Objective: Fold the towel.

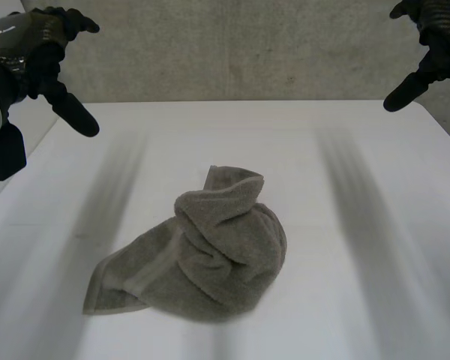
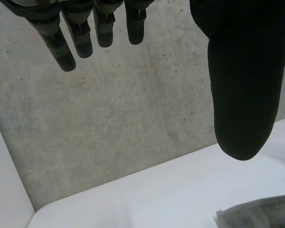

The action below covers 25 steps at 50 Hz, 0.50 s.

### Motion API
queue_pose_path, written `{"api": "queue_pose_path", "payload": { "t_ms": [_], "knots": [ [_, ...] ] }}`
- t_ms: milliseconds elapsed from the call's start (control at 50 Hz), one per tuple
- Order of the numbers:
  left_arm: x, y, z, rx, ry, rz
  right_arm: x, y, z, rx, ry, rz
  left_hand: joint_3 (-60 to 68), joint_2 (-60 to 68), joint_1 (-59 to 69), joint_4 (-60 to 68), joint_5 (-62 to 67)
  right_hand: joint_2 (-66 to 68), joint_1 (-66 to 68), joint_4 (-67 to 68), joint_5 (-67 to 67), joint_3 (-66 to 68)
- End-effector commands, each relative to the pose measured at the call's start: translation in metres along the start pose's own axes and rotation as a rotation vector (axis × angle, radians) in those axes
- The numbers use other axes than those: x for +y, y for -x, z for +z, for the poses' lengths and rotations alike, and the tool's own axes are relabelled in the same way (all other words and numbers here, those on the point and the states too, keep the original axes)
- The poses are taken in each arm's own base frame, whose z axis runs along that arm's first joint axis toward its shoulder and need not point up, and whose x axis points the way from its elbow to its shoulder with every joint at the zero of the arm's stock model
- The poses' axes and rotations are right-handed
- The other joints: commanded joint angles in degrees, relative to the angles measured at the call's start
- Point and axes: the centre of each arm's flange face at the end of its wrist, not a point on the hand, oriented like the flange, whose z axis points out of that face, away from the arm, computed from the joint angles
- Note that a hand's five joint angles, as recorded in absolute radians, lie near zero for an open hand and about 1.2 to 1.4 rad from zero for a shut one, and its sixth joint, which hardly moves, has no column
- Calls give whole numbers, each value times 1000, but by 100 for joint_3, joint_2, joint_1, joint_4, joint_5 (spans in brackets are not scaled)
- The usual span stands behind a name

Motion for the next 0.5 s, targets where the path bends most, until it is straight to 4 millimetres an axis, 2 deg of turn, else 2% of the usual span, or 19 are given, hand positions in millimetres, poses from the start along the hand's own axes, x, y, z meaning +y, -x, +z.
{"api": "queue_pose_path", "payload": {
  "t_ms": [20,180,260,300,320,340,360,400,420,460,480,500],
  "knots": [
    [9,-4,-1,36,24,-2,5,8,-2,-85,33,-8,31,51,-35,32,-179,-335,-216,-341,-448,-233],
    [18,-4,4,51,30,-2,19,17,-2,-176,89,-69,36,56,-31,37,-174,-335,-216,-341,-448,-233],
    [27,-5,11,59,32,0,29,18,-2,-193,126,-193,119,139,53,121,-90,-335,-216,-341,-448,-233],
    [48,-8,25,81,68,2,31,18,-1,-193,133,-230,354,374,287,355,144,-335,-216,-341,-448,-233],
    [48,-8,25,81,68,2,34,18,0,-197,139,-257,355,375,289,356,146,-335,-216,-341,-448,-233],
    [63,-12,35,100,95,7,34,18,0,-197,139,-258,538,558,472,540,329,-335,-216,-341,-448,-233],
    [63,-12,35,100,96,7,37,18,2,-199,144,-279,540,560,474,542,331,-335,-216,-341,-448,-233],
    [90,-20,47,138,161,9,39,17,3,-195,151,-293,691,712,625,693,482,-335,-216,-341,-448,-233],
    [90,-20,47,138,161,9,41,15,4,-191,157,-300,692,712,625,693,482,-335,-216,-341,-448,-233],
    [121,-34,55,192,248,14,45,15,6,-192,167,-299,708,729,642,710,499,-335,-216,-341,-448,-233],
    [121,-34,55,192,249,14,47,15,8,-197,174,-299,708,729,642,710,499,-335,-216,-341,-448,-233],
    [137,-43,56,223,292,21,51,16,9,-206,182,-298,708,729,642,710,499,-335,-216,-341,-448,-233]
  ]
}}
